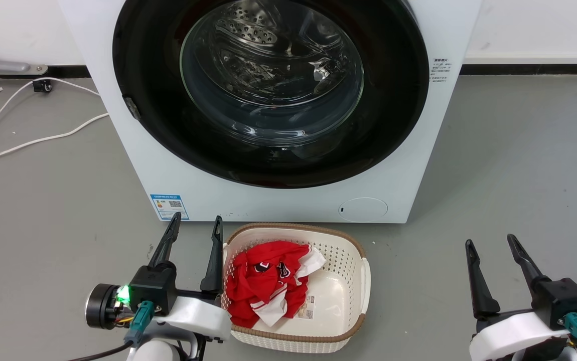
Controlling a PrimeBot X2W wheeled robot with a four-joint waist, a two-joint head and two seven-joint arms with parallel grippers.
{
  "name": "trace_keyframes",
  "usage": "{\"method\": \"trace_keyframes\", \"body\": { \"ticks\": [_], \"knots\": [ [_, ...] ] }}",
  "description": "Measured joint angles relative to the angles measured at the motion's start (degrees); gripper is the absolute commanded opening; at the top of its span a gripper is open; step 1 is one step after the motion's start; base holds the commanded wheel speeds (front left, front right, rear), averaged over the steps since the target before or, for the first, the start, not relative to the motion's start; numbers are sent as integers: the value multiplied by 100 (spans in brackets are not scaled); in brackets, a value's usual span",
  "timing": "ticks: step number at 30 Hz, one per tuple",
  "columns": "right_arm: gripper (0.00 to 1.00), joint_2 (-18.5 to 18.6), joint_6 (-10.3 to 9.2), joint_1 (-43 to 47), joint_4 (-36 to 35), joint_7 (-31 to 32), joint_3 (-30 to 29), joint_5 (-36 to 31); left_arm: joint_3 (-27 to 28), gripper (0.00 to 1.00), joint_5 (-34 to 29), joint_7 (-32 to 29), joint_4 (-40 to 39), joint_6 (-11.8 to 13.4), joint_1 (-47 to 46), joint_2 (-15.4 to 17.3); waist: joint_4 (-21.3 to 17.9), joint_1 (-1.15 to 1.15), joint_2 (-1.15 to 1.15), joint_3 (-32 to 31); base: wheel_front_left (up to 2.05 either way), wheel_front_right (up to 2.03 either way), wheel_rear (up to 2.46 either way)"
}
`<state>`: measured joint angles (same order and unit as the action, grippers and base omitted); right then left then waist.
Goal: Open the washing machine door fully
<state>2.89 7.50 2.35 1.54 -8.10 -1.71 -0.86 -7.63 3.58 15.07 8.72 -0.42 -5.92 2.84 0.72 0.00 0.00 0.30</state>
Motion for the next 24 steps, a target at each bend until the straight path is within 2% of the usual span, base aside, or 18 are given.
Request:
{"method": "trace_keyframes", "body": {
  "ticks": [1, 2, 3, 14, 17, 19, 24],
  "knots": [
    [47, 0, 1, 0, 1, 0, -1, 23, -3, 100, 5, 0, 0, 0, 0, 0, 1, 0, 0, 2, 0, 0, 0],
    [13, 0, 0, 0, 3, -2, -2, 62, -7, 100, 10, 0, 0, 1, 0, 0, 3, 0, 0, 4, 0, 0, 0],
    [0, 0, 1, 0, 4, -3, -1, 79, -9, 100, 11, 0, 0, 9, 0, 0, 4, 0, 0, 5, 0, 0, 0],
    [0, 0, 1, -16, -46, -204, 40, 400, -20, 100, 11, 0, -5, 16, 1, 0, 18, 0, 0, 13, 0, 0, 0],
    [0, 0, 1, -66, -91, -313, 21, 681, -19, 100, 11, 0, -12, 18, 1, 0, 13, 0, 0, 24, 0, 0, 0],
    [0, 0, 1, -116, -101, -402, -20, 1332, -18, 100, 11, 0, -24, 30, 1, 0, 8, 0, 0, 37, 0, 0, 0],
    [0, 0, 0, -348, -89, -498, -112, 3922, -15, 100, 11, 0, -34, 46, -10, 1, -8, 0, 0, 70, 0, 0, 0]
  ]
}}
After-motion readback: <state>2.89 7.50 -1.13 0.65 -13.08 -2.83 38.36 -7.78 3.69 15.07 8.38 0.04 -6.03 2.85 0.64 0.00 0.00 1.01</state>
